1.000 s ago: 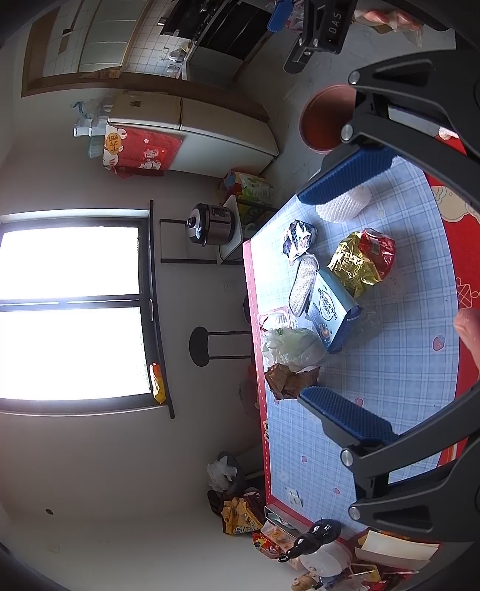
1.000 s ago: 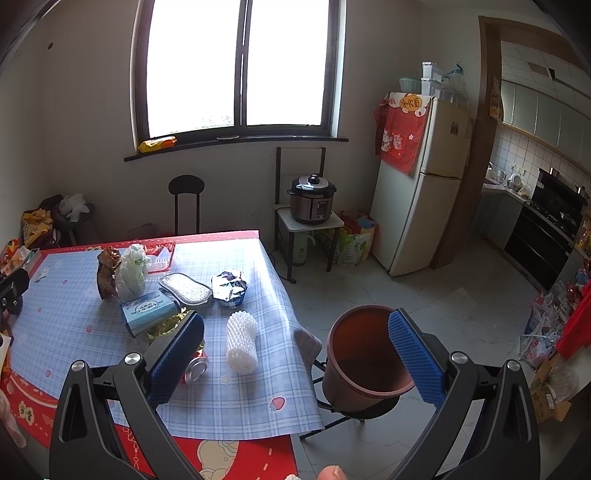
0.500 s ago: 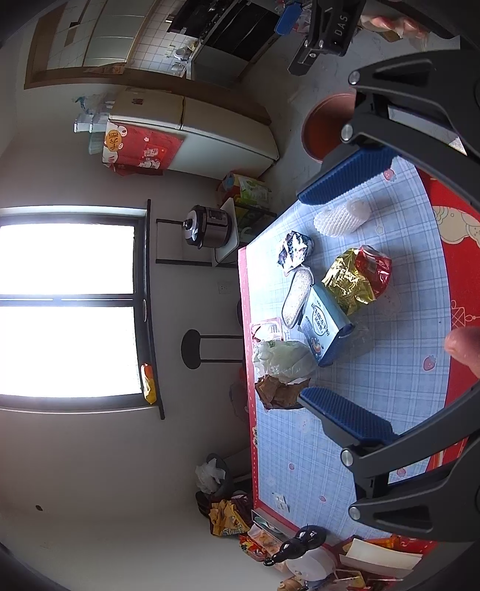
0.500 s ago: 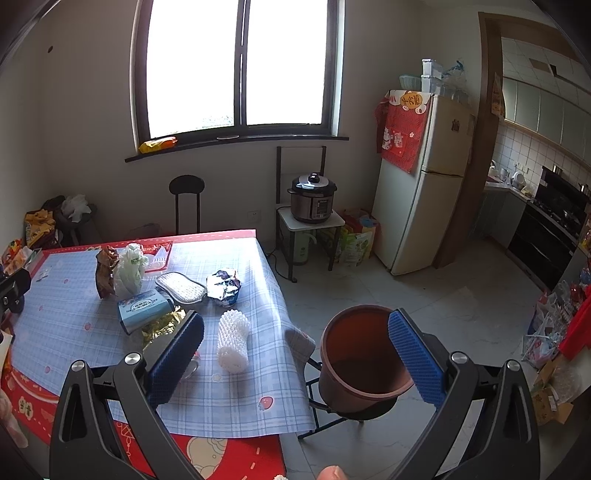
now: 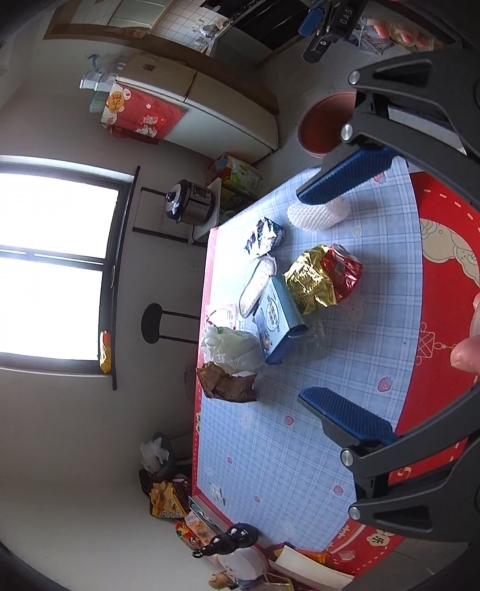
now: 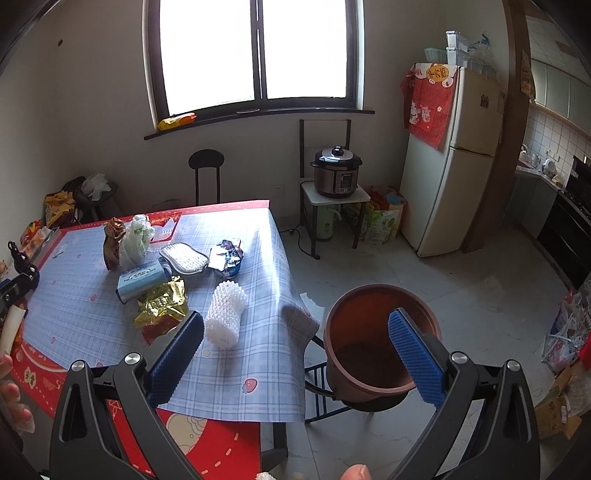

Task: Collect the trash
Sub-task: 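Close the right gripper on the white foam net while the left approaches the carton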

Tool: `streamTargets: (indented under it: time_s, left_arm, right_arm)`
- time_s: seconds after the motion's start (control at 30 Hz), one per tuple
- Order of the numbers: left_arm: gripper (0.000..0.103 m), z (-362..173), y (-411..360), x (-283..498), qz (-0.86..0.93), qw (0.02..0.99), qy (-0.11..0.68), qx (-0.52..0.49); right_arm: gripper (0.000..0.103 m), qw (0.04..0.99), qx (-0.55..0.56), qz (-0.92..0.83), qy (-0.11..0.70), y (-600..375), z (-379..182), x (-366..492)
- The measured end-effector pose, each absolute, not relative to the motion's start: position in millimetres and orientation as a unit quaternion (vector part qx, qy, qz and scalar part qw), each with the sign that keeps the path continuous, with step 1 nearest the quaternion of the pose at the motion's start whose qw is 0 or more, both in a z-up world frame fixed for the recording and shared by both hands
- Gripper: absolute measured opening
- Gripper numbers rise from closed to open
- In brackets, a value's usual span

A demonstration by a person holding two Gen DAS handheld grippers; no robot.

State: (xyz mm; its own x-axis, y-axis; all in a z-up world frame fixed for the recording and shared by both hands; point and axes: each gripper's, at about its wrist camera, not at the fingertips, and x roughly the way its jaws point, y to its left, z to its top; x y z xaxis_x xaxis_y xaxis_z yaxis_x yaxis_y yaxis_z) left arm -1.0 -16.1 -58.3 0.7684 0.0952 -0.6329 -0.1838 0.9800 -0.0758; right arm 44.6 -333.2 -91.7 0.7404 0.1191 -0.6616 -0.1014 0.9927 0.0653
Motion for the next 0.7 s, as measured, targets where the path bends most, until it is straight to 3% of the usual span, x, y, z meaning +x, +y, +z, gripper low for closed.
streamTargets:
  time_s: [0.37,0.7]
  left_arm:
    - [0.098,-103,36,5,0.087,0.908,0.399,-0.094]
    - [0.097,-117,99,46,0.060,0.910,0.396,-0.106]
  right_arm:
    - [0.098,0.906,-0.004,0.129,0.402,-266,-135,74]
    - [0.097,0.889,-0.004,0.128,0.440,-230,-174,123]
